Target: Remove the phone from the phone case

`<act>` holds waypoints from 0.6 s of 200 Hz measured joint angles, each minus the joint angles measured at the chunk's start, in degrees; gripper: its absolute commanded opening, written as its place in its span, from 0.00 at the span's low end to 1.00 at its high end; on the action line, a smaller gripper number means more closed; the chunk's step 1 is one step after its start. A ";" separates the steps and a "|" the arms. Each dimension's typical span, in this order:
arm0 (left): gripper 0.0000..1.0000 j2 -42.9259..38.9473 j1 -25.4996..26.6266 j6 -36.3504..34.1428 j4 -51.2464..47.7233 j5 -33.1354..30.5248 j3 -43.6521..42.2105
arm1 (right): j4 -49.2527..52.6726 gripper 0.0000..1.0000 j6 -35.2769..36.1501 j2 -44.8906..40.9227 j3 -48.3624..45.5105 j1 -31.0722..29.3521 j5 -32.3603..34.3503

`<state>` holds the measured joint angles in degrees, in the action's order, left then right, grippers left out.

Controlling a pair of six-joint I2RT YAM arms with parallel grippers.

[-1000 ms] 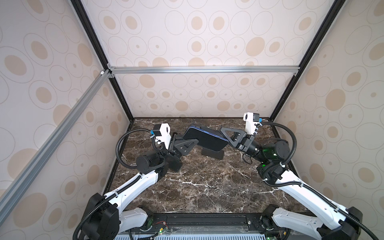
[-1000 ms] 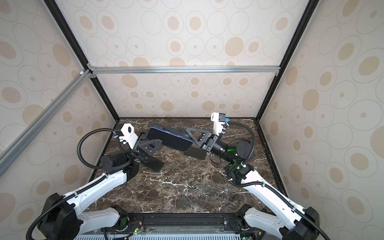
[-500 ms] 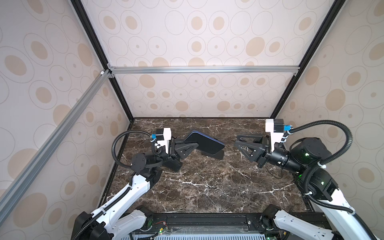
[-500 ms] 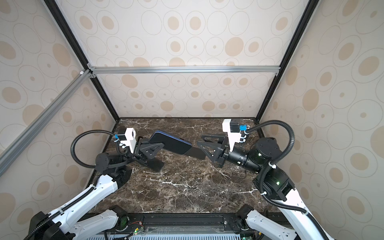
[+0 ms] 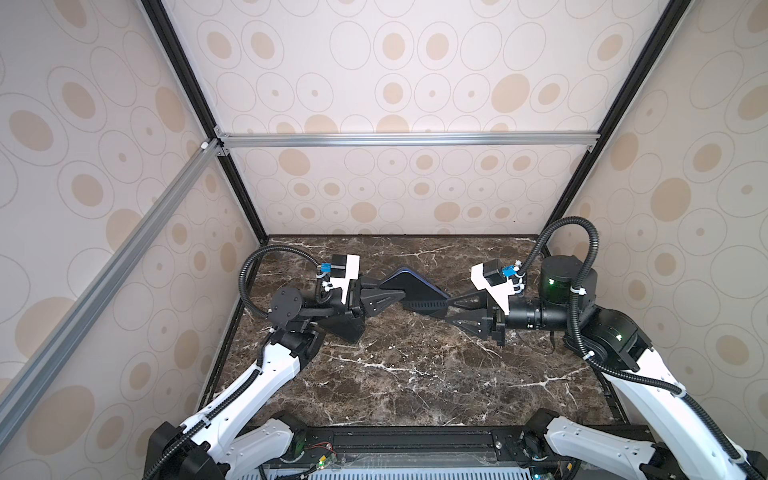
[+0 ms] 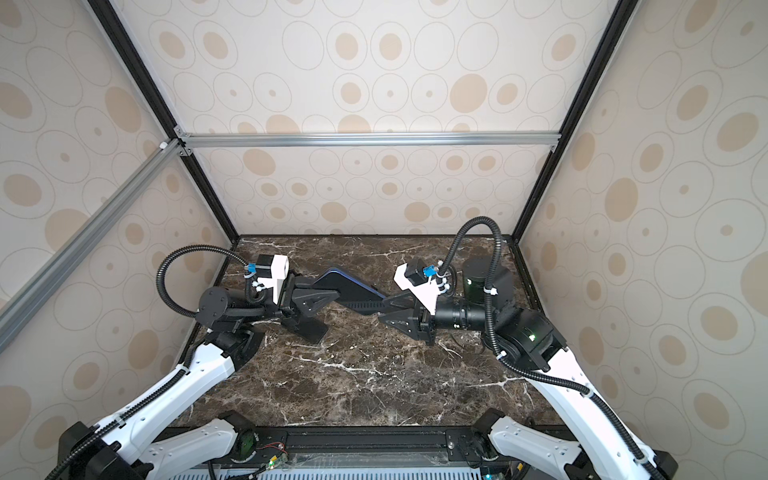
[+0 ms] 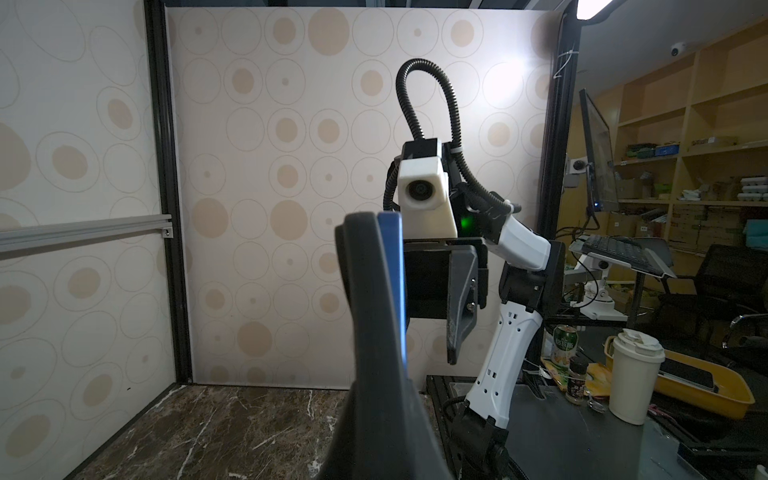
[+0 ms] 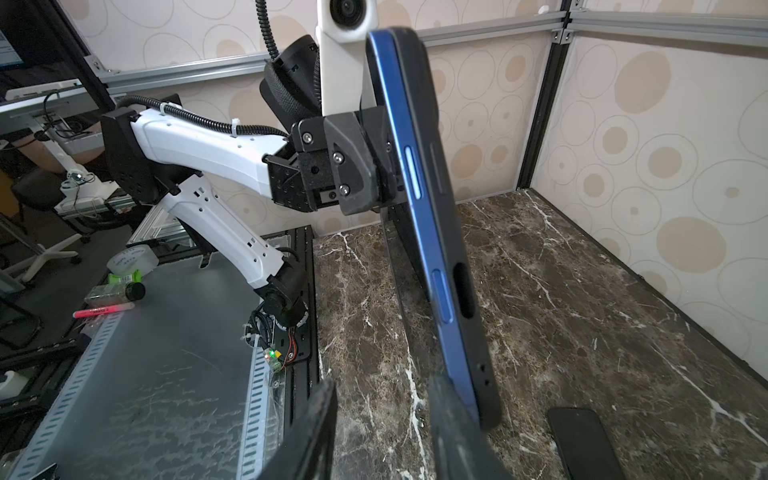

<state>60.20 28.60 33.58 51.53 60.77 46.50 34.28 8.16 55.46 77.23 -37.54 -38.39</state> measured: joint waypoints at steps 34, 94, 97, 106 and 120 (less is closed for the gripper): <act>0.00 0.00 0.00 0.02 0.26 1.20 0.00 | -1.77 0.39 0.74 -2.36 -0.37 0.00 1.36; 0.00 0.00 0.00 0.70 2.08 2.23 0.00 | -2.51 0.38 1.33 -1.70 -0.37 0.00 0.66; 0.00 0.00 0.00 0.76 2.16 2.23 0.00 | -2.49 0.38 1.33 -1.51 -0.37 0.00 0.61; 0.00 0.00 0.00 1.03 2.45 2.27 0.00 | -2.38 0.38 1.36 -0.59 -0.37 0.00 0.48; 0.00 0.02 -0.07 1.33 2.47 2.82 0.00 | -2.54 0.38 1.36 0.42 -0.37 0.09 0.28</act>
<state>60.23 28.53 34.92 54.00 63.59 46.50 31.75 9.52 55.88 76.86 -37.45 -38.11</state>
